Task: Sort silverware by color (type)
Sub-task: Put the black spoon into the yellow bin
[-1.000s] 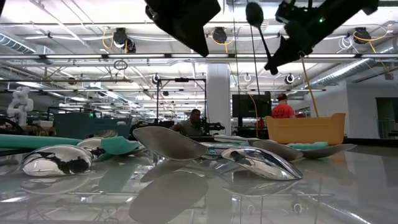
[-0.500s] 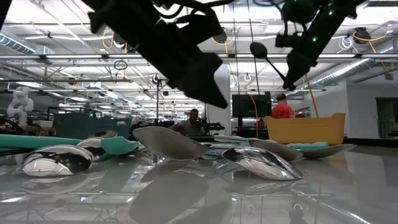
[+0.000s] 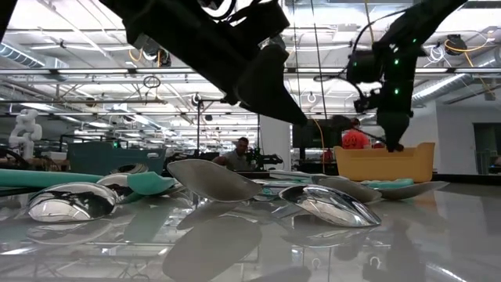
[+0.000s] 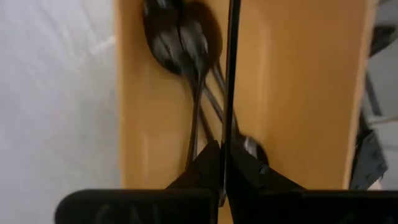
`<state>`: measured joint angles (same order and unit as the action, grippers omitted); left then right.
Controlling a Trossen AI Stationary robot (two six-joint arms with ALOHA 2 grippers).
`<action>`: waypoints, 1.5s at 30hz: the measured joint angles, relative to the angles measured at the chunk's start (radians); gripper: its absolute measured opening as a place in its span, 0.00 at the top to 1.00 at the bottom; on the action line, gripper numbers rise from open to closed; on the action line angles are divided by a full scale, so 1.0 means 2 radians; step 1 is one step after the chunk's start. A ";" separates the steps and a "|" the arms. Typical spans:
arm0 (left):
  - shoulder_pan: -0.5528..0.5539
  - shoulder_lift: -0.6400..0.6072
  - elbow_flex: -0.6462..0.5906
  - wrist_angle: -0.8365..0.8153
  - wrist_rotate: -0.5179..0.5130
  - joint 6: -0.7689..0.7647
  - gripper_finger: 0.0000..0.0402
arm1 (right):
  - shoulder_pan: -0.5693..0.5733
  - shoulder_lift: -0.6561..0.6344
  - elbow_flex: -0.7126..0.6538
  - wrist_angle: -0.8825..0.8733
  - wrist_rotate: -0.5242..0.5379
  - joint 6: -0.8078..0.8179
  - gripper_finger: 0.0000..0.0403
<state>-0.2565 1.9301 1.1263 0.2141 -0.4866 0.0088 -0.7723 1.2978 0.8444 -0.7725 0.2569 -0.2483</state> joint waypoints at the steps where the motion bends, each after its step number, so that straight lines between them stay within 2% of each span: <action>1: 0.000 0.000 0.000 0.001 0.000 0.003 0.67 | -0.005 0.008 0.000 -0.002 0.001 -0.001 0.99; 10: 0.001 0.000 0.004 0.003 0.009 0.012 0.67 | -0.027 0.046 0.000 -0.032 0.007 0.008 0.98; 15: 0.000 0.000 0.004 0.003 0.009 0.012 0.67 | -0.027 0.044 0.000 -0.049 0.057 0.013 0.98; 21: 0.000 0.000 0.004 0.004 0.009 0.011 0.67 | -0.027 0.044 0.000 -0.054 0.068 0.010 0.97; 25: 0.000 0.000 0.004 0.004 0.009 0.008 0.67 | -0.027 0.044 0.000 -0.056 0.069 0.016 0.90; 30: -0.006 -0.019 0.005 0.001 0.009 0.008 0.67 | -0.025 0.036 0.001 -0.068 0.094 0.039 0.74; 36: -0.022 -0.076 0.005 -0.059 -0.004 -0.011 0.67 | -0.006 -0.023 0.017 -0.086 0.094 0.080 0.60; 40: -0.033 -0.097 0.005 -0.133 -0.034 -0.051 0.67 | 0.033 -0.091 0.020 -0.087 0.066 0.103 0.58; 45: -0.050 -0.099 0.004 -0.172 -0.057 -0.094 0.67 | 0.099 -0.170 0.020 -0.087 0.015 0.157 0.58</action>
<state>-0.3561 1.7325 1.1351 -0.1297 -0.6014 -0.1785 -0.5738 0.9583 0.8852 -0.9459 0.2869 0.0658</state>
